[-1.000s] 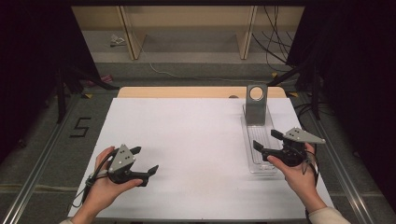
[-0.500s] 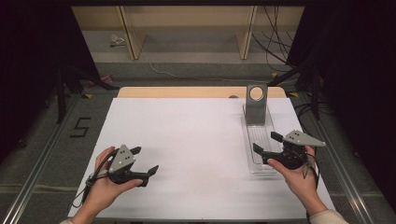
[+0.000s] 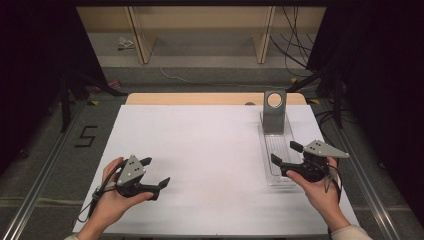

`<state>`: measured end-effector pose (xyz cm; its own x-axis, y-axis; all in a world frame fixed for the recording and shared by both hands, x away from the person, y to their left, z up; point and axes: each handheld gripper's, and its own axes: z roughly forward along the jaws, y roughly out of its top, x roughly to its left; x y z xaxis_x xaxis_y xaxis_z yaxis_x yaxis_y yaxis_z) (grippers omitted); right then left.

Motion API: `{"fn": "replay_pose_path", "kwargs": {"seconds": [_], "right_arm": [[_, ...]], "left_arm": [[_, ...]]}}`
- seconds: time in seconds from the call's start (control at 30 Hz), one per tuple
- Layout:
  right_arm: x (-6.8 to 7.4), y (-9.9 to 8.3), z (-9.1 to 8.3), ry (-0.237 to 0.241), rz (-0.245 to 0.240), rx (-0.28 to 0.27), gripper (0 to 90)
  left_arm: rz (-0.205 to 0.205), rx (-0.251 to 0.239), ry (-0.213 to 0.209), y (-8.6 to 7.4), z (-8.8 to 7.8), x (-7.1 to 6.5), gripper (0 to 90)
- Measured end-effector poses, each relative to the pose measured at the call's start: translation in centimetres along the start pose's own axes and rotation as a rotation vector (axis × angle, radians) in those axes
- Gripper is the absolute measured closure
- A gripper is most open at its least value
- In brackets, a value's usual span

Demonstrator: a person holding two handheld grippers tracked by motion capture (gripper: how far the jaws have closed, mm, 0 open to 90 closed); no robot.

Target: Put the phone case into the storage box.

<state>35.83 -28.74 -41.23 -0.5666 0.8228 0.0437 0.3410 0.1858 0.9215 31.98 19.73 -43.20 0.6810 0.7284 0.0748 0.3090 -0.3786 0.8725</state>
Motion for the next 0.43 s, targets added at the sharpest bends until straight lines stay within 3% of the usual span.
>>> {"fn": "replay_pose_path", "kwargs": {"seconds": [0.43], "right_arm": [[-0.39, -0.03, -0.23, -0.036, 0.018, -0.025, 15.8]], "left_arm": [[0.001, 0.003, -0.003, 0.0, 0.16, -0.01, 12.8]]}}
